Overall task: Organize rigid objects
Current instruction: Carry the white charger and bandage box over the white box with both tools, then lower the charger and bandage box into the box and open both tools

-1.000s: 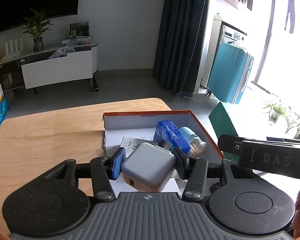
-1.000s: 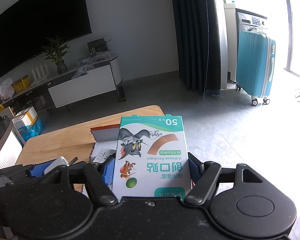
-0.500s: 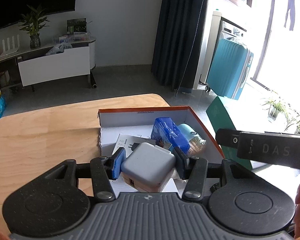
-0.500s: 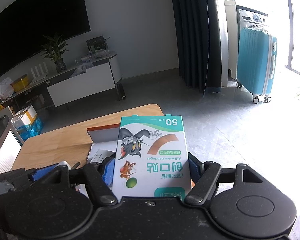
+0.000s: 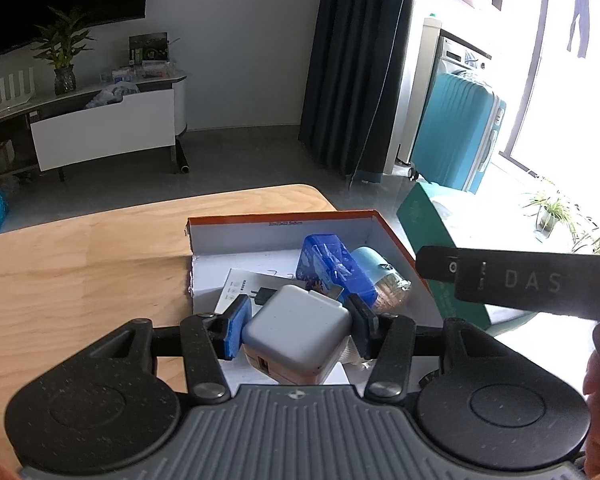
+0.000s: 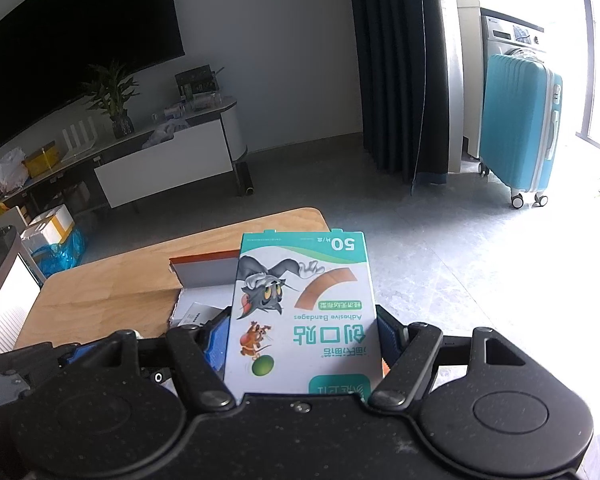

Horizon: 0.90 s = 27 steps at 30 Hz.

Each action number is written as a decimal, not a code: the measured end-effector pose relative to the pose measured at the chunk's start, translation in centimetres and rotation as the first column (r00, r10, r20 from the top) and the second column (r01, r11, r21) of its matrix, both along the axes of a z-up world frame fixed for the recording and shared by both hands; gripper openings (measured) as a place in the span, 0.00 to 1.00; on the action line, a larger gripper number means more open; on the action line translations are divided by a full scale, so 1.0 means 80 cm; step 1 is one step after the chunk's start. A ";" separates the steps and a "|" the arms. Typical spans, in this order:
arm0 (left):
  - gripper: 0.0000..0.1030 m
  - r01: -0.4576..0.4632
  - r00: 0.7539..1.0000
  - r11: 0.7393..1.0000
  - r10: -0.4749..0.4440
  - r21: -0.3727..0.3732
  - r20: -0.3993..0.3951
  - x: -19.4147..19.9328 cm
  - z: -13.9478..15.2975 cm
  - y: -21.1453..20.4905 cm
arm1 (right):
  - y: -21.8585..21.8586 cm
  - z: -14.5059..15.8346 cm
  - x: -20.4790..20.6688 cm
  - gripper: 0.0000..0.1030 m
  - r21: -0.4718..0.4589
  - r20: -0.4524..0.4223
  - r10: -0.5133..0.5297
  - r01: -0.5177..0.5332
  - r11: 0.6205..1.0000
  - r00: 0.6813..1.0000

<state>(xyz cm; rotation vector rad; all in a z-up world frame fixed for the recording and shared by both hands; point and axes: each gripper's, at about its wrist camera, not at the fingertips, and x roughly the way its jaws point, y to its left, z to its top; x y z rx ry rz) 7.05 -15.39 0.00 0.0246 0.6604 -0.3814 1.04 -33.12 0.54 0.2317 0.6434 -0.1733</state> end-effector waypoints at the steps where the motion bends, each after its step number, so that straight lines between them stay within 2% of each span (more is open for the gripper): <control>1: 0.50 0.000 1.000 1.000 0.000 0.001 0.000 0.000 -0.001 -0.001 | 0.000 0.000 0.000 0.81 0.002 -0.002 0.002 -0.002 1.000 1.000; 27: 0.50 0.007 1.000 1.000 -0.007 -0.002 -0.028 0.014 -0.012 -0.008 | -0.007 -0.007 0.040 0.82 -0.003 -0.062 0.037 -0.037 0.999 0.997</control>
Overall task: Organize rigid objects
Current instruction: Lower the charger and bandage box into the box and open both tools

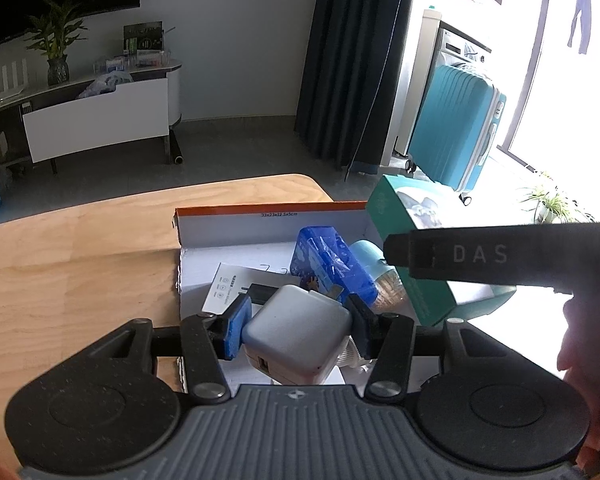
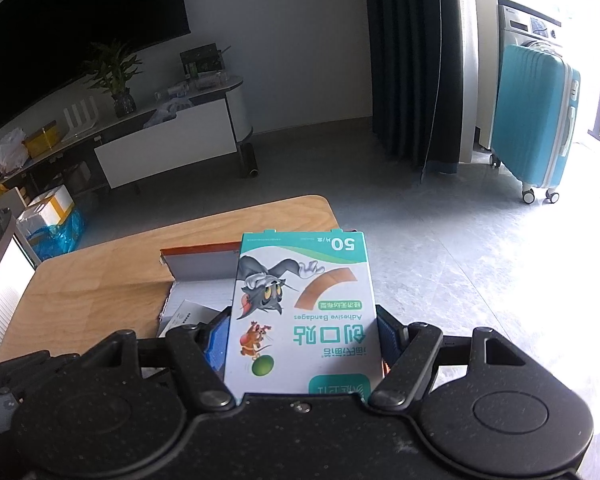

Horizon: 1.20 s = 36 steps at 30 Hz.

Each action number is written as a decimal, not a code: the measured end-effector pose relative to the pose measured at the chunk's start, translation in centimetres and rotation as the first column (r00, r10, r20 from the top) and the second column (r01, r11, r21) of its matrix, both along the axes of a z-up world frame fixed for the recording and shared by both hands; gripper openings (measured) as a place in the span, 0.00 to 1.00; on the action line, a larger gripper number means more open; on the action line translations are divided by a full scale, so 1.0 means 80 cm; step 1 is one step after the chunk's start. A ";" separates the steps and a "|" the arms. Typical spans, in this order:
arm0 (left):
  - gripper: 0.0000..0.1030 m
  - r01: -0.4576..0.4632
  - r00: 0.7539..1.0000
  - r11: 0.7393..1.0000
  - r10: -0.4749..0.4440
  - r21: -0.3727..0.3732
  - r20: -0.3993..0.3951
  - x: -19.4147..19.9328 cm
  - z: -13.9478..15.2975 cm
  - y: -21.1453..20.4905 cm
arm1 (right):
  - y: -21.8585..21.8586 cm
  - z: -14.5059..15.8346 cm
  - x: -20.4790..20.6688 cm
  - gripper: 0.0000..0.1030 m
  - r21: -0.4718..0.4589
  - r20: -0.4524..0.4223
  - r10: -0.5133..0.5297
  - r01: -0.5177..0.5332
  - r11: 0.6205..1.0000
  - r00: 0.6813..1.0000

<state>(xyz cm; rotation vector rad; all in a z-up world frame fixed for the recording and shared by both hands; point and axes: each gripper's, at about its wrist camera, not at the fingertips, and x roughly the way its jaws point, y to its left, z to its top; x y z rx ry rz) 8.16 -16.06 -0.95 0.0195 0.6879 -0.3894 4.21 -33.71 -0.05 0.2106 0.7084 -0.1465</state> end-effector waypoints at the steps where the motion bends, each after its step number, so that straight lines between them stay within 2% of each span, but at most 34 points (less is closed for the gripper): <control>1: 0.50 0.000 1.000 1.000 0.000 0.000 0.000 0.000 0.000 0.000 | 0.000 0.000 0.001 0.82 0.000 -0.001 0.001 -0.001 1.000 1.000; 20: 0.50 -0.003 1.000 1.000 0.003 -0.002 -0.006 0.005 -0.003 -0.002 | -0.010 -0.008 0.033 0.82 -0.001 -0.037 0.006 -0.006 1.000 0.999; 24: 0.50 -0.006 1.000 1.000 0.006 0.000 -0.008 0.007 -0.004 -0.003 | -0.014 -0.014 0.047 0.83 0.037 -0.016 0.041 -0.041 0.998 0.999; 26: 0.50 -0.005 1.000 1.000 0.005 0.004 -0.007 0.007 -0.005 -0.004 | -0.015 -0.016 0.053 0.85 0.026 -0.017 0.031 -0.030 0.999 0.999; 30: 0.50 -0.004 1.000 1.000 0.004 0.005 -0.008 0.008 -0.005 -0.003 | -0.021 -0.005 0.042 0.85 0.034 0.039 0.022 -0.024 0.999 0.999; 36: 0.50 0.002 1.000 1.000 -0.002 0.004 -0.009 0.006 -0.006 -0.007 | -0.027 0.013 0.011 0.85 0.025 0.075 0.015 -0.016 1.000 0.997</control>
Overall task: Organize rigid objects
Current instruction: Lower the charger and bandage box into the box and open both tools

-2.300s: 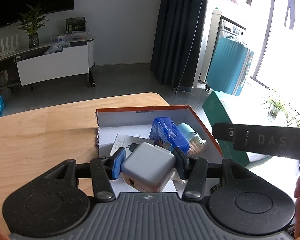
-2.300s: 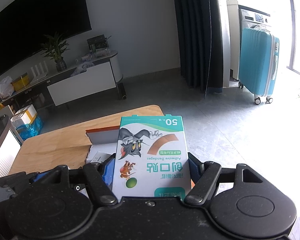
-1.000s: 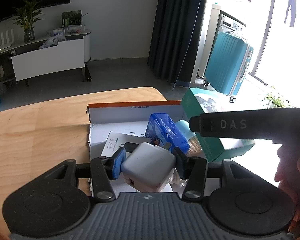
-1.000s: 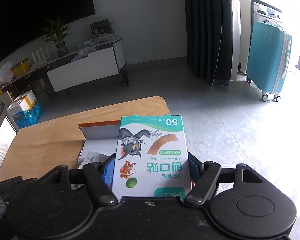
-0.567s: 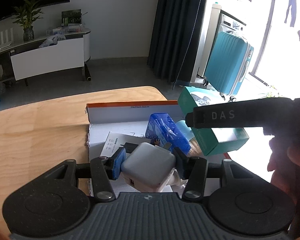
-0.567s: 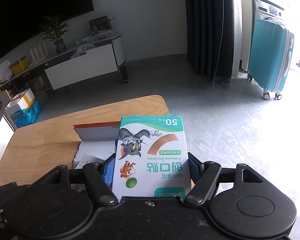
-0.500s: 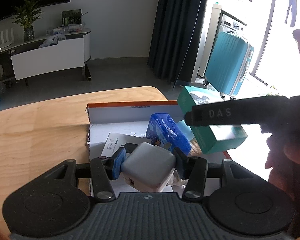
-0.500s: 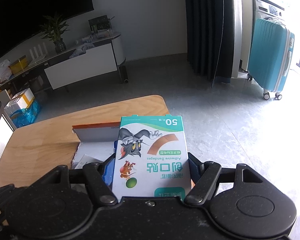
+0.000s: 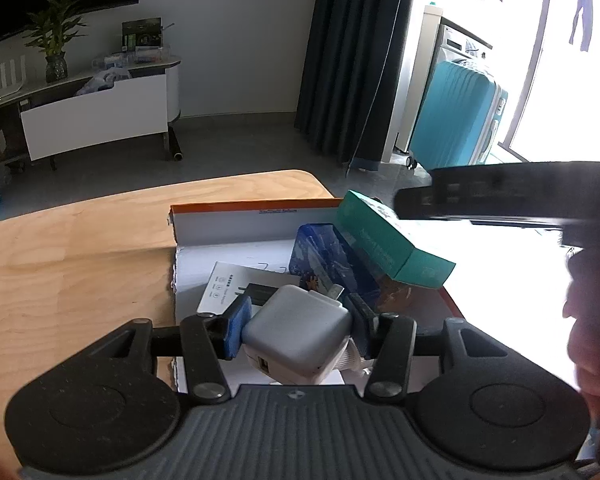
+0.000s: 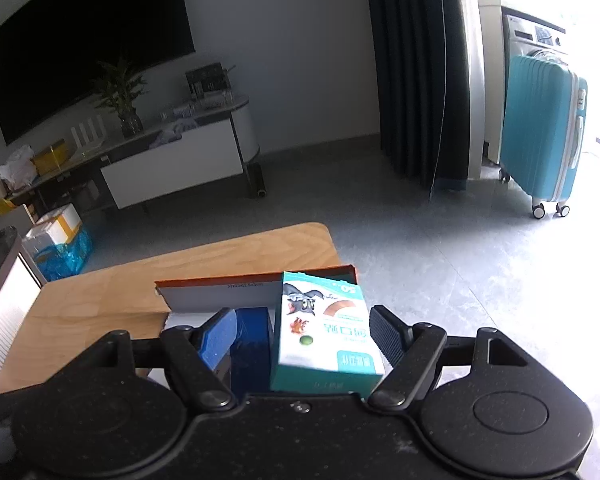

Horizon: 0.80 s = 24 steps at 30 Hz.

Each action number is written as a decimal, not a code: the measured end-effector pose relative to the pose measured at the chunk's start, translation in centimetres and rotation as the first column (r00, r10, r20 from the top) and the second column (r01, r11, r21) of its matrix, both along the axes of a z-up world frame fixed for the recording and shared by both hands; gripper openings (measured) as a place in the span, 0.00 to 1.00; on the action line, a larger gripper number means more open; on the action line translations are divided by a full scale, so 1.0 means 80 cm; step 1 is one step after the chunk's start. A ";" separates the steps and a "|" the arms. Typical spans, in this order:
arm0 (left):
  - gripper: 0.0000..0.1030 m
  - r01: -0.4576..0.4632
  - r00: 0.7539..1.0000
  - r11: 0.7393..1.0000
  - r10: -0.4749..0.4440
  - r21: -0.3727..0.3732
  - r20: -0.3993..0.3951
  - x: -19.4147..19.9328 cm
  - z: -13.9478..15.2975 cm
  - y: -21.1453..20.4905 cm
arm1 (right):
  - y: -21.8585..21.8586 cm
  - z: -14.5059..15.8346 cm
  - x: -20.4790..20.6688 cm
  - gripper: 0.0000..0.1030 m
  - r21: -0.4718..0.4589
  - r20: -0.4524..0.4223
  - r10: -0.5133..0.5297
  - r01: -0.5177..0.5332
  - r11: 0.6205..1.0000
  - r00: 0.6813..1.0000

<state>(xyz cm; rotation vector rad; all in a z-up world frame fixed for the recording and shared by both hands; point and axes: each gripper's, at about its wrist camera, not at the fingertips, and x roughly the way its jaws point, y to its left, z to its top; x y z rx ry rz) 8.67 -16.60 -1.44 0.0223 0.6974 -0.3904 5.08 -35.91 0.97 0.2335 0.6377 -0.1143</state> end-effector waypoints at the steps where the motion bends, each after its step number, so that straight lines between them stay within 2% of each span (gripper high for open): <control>1: 0.50 0.000 1.000 1.000 0.000 0.002 0.001 -0.001 0.000 -0.001 | -0.001 0.003 -0.008 0.85 0.005 0.009 0.007 -0.007 1.000 1.000; 7: 0.50 -0.008 1.000 1.000 0.008 -0.004 -0.008 0.003 0.000 -0.002 | -0.003 0.010 -0.047 0.85 0.010 0.032 0.000 0.000 1.000 0.999; 11: 0.50 -0.011 1.000 1.000 0.011 -0.001 -0.017 0.005 -0.001 -0.007 | -0.001 0.003 -0.063 0.85 -0.010 0.006 -0.016 0.016 1.000 1.000; 20: 0.50 -0.016 0.999 1.000 0.016 -0.004 -0.030 0.004 0.002 -0.011 | 0.007 0.004 -0.080 0.86 -0.015 0.013 -0.003 0.003 1.000 1.000; 23: 0.66 -0.022 0.999 1.000 0.022 -0.006 -0.033 0.004 0.004 -0.011 | 0.011 0.006 -0.083 0.86 -0.019 0.020 0.002 -0.002 1.000 1.000; 24: 0.67 -0.021 0.999 1.000 0.020 -0.013 -0.029 0.002 0.005 -0.009 | 0.013 0.006 -0.085 0.86 -0.018 0.022 0.004 -0.004 1.000 1.000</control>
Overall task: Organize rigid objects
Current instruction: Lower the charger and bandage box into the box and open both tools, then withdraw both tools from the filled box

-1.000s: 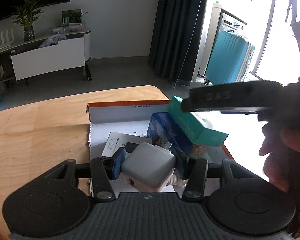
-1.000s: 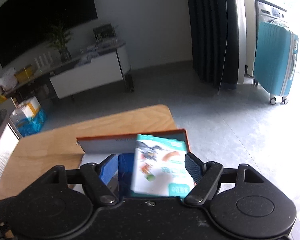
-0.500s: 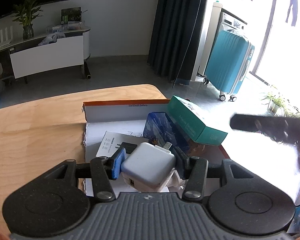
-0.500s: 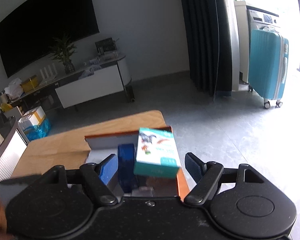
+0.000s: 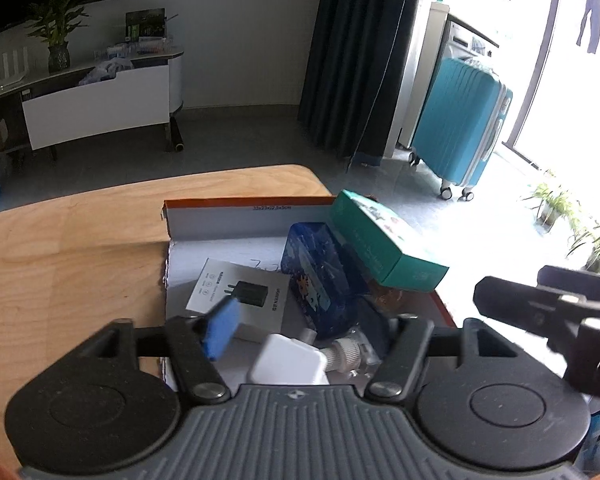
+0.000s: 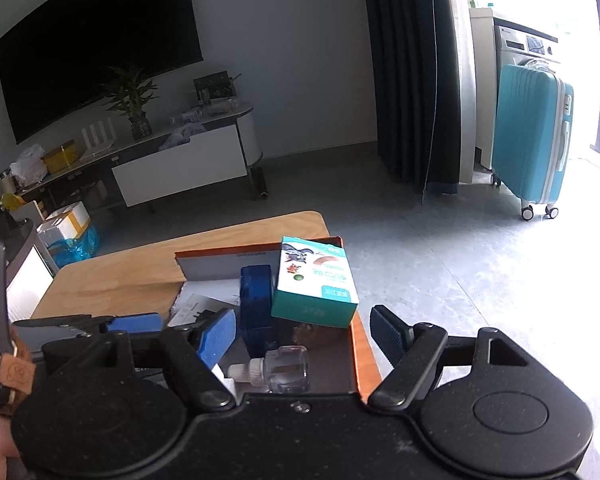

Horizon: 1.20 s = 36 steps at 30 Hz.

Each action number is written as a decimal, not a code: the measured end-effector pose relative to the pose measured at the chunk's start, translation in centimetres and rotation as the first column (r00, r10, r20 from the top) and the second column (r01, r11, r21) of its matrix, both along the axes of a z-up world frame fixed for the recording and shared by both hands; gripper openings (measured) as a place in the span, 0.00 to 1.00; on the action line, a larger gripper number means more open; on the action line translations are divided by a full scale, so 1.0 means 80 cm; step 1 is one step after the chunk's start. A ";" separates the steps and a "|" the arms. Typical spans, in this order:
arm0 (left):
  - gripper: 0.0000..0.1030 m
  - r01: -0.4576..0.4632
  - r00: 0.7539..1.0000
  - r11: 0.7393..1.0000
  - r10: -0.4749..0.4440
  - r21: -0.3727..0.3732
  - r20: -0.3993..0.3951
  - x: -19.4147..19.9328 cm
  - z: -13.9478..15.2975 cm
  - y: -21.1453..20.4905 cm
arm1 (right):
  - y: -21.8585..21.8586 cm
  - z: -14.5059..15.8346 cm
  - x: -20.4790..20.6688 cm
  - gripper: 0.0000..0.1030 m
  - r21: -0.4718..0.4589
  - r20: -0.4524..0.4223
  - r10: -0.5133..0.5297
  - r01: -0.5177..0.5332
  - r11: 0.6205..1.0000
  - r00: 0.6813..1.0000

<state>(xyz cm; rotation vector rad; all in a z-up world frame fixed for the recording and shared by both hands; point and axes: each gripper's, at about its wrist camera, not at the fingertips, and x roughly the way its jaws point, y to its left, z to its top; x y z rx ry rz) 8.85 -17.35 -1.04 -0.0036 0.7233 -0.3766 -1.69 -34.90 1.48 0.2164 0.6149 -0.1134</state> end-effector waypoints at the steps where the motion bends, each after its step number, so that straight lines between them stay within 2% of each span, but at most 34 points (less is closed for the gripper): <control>1: 0.67 -0.002 1.000 1.000 0.002 0.004 0.001 -0.001 0.001 0.001 | 0.001 0.000 -0.001 0.86 0.003 0.001 0.000 0.000 1.000 1.000; 8: 0.80 -0.036 0.999 0.999 0.036 0.009 -0.004 -0.012 0.010 0.019 | 0.010 0.001 -0.016 0.86 0.001 -0.006 -0.001 0.001 1.000 1.000; 17: 1.00 -0.082 0.997 0.995 0.082 0.064 -0.003 -0.052 0.023 0.042 | 0.025 0.001 -0.047 0.87 -0.013 -0.014 0.005 -0.006 1.000 1.000; 31: 1.00 -0.121 0.992 0.985 0.125 0.126 -0.027 -0.118 0.014 0.044 | 0.037 -0.007 -0.102 0.88 -0.035 -0.041 0.018 -0.019 0.999 0.999; 36: 1.00 -0.137 0.988 0.983 0.144 0.121 -0.048 -0.133 0.009 0.043 | 0.035 -0.012 -0.115 0.88 -0.037 -0.048 0.005 -0.007 0.999 0.999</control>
